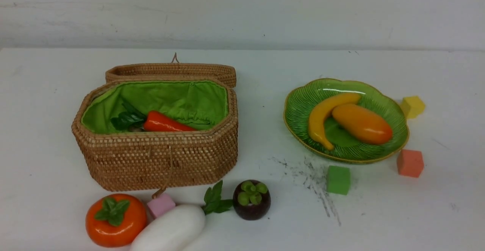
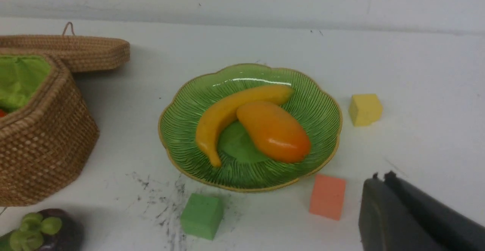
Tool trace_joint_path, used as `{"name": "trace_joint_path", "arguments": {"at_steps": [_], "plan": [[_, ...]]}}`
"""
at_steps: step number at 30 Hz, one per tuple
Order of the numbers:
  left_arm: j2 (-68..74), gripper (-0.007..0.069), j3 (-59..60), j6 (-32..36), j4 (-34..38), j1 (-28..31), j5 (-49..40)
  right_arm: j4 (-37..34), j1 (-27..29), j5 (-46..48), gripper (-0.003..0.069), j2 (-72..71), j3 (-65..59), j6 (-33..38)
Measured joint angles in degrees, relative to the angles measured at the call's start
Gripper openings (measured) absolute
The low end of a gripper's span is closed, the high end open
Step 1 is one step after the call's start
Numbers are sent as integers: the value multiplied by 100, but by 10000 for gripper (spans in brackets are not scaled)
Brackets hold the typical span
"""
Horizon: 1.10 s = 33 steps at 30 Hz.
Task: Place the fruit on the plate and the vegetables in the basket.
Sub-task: Grab a tomato with your left arm and place it on the plate on the right.
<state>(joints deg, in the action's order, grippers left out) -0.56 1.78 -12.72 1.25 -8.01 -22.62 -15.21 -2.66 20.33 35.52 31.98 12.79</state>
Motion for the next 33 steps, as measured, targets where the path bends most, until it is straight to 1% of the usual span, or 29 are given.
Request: {"name": "trace_joint_path", "arguments": {"at_steps": [4,12,16,21,25,28,31,33], "plan": [[0,239,0,0,0,0,0,-113,0,-106,-7,-565,-770,0],[0,239,0,0,0,0,0,-113,0,-82,-6,-738,-1570,0],[0,239,0,0,0,0,0,-113,0,24,-3,-738,-1740,0],[0,239,0,0,0,0,0,105,0,343,-1,-744,-1842,168],[0,239,0,0,0,0,0,155,7,443,1,-995,-1931,174],[0,239,0,0,0,0,0,216,94,457,4,-1372,-2034,180],[0,239,0,0,0,0,0,521,421,457,4,-2170,-2312,133],[0,239,0,0,0,0,0,683,614,457,5,-2632,-2555,-23]]}}
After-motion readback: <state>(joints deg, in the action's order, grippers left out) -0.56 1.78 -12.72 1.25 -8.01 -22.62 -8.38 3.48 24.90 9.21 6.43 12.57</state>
